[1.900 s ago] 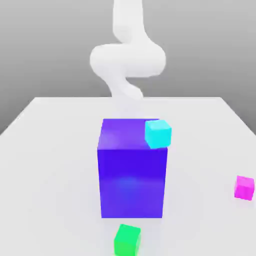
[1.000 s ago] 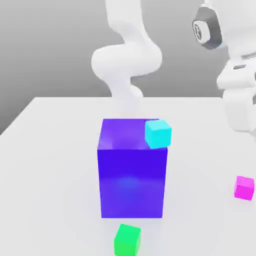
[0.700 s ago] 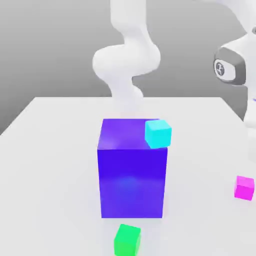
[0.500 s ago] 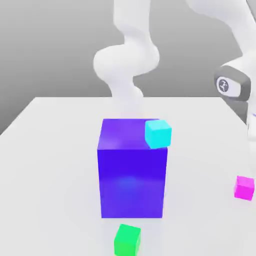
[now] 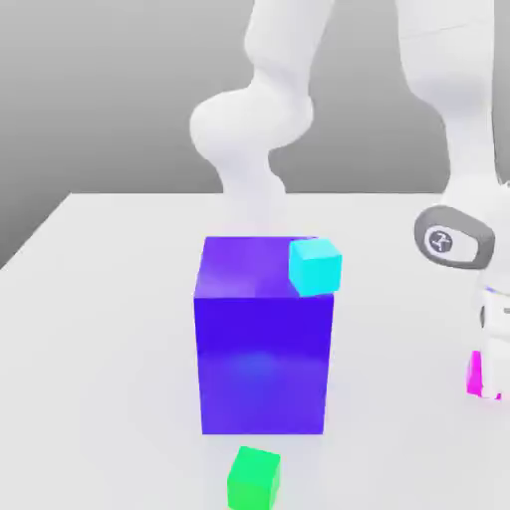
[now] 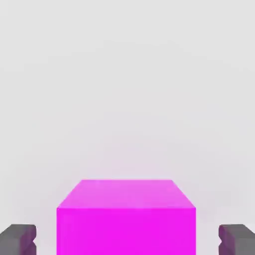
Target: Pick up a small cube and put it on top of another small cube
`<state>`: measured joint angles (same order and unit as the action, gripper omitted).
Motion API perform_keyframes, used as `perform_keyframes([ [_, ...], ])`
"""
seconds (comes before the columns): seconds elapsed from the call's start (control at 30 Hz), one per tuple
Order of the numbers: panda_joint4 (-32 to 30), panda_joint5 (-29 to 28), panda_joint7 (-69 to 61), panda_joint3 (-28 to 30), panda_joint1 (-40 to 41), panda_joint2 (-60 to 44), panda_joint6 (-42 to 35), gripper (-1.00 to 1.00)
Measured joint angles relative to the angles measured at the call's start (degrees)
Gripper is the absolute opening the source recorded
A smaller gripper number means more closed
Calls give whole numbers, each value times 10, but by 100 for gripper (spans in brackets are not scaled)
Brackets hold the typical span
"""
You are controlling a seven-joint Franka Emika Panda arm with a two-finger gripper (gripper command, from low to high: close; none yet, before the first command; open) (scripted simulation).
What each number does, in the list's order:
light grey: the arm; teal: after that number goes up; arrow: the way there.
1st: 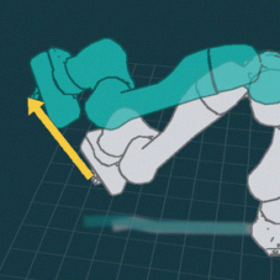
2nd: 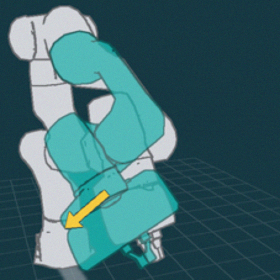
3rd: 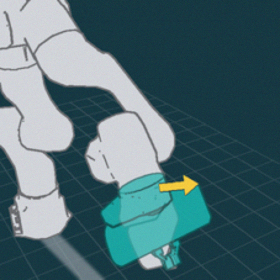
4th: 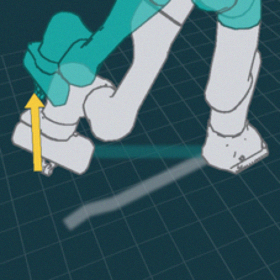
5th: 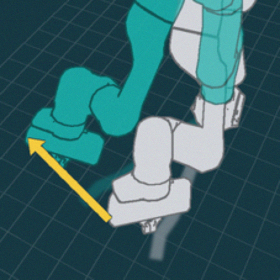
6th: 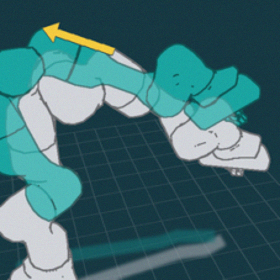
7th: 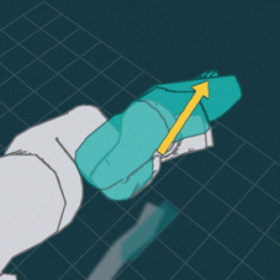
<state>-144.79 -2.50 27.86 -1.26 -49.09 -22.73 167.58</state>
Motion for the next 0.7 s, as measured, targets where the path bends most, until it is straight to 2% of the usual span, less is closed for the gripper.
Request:
perform_keyframes([
  [0.13, 0, -1, 1, 0, 0, 1, -1, -100],
  [0.4, -9, 14, -16, -10, 12, 105, -96, -100],
  [0.57, 33, 51, -183, -6, 56, 159, -180, -100],
  [0.7, 63, 59, -320, 12, 102, 201, -243, -100],
])
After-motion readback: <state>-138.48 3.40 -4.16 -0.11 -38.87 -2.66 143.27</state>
